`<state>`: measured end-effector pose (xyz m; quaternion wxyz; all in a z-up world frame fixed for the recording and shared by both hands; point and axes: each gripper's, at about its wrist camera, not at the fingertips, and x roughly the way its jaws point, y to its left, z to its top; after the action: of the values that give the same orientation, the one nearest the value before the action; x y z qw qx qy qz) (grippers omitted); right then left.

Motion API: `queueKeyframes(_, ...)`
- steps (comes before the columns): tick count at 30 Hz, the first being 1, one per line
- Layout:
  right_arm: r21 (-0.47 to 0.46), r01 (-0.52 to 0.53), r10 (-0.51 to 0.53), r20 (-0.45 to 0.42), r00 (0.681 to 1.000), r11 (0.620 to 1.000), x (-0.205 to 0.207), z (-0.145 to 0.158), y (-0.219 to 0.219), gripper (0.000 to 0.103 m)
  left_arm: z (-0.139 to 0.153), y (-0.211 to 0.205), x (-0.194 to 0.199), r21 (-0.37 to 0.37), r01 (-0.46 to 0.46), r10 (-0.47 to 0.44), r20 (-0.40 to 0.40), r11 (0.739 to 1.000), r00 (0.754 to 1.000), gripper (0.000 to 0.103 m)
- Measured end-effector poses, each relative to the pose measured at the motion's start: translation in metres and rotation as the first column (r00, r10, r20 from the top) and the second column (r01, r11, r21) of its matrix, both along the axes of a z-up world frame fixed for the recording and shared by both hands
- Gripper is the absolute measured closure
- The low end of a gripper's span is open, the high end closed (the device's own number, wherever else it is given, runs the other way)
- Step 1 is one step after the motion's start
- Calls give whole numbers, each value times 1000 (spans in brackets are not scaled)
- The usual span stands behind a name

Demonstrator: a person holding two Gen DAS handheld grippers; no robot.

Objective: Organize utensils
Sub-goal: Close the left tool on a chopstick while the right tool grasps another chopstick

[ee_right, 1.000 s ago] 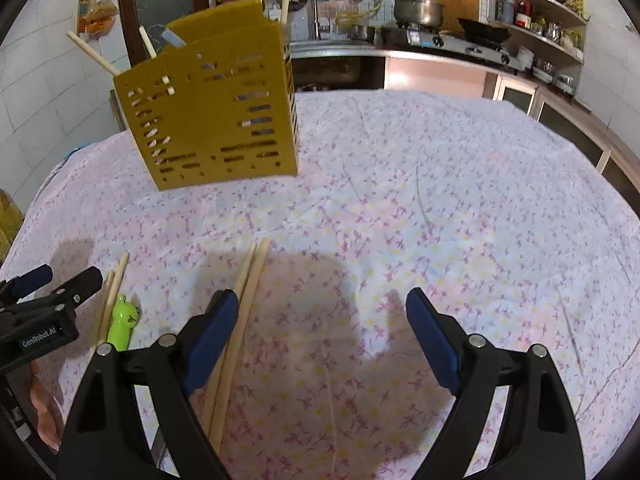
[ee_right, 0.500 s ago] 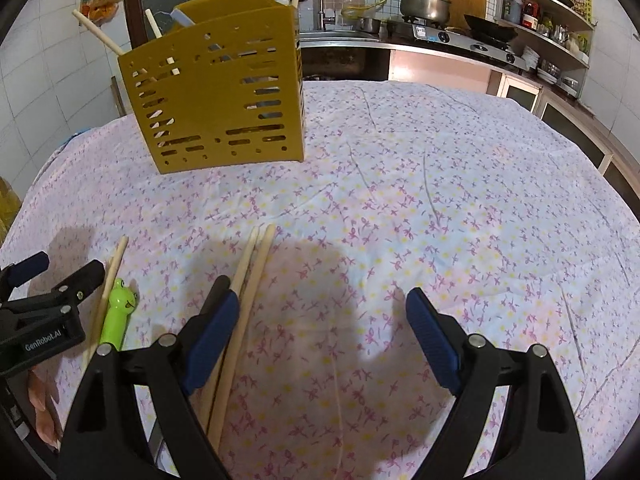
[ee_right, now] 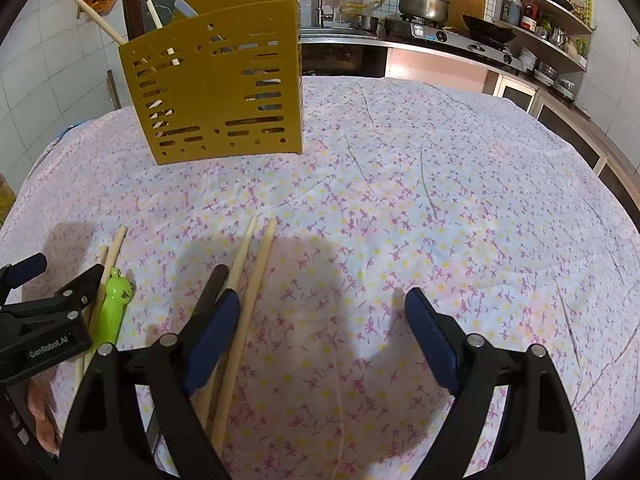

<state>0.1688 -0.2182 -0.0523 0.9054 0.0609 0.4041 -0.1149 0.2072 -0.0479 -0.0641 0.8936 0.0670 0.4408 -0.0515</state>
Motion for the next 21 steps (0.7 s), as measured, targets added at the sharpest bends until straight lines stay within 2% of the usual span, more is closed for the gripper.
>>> queueKeyframes(6,-7,9,-9,-13,1000,1000,3,-1,5,36,-1,-1,-4,-28,-15,15,-13,1000,1000,11)
queueKeyframes(8,-12,8,-8,-15,1000,1000,3,0,8,47,0,-3,-6,-31,-8,7,-11,999,1000,17)
queueKeyframes(9,-19,6,-7,-16,1000,1000,5,1,12,51,1,-5,-8,-33,-2,2,-10,999,1000,22)
queueKeyframes(11,-25,-1,1,-18,1000,1000,7,2,18,66,3,-10,-10,-38,15,-15,-9,999,1000,32)
queueKeyframes(13,-29,-8,7,-23,1000,1000,11,3,24,75,4,-14,-11,-41,30,-30,-12,999,999,45)
queueKeyframes(14,-32,-13,13,-24,1000,999,12,3,25,79,5,-17,-11,-42,38,-39,-17,998,999,48)
queueKeyframes(16,-37,-23,22,-24,999,999,14,3,27,82,6,-20,-11,-50,53,-54,-26,997,998,63)
queueKeyframes(21,-16,-29,29,-24,999,999,20,5,19,93,9,-31,-10,-59,70,-73,-54,996,996,86)
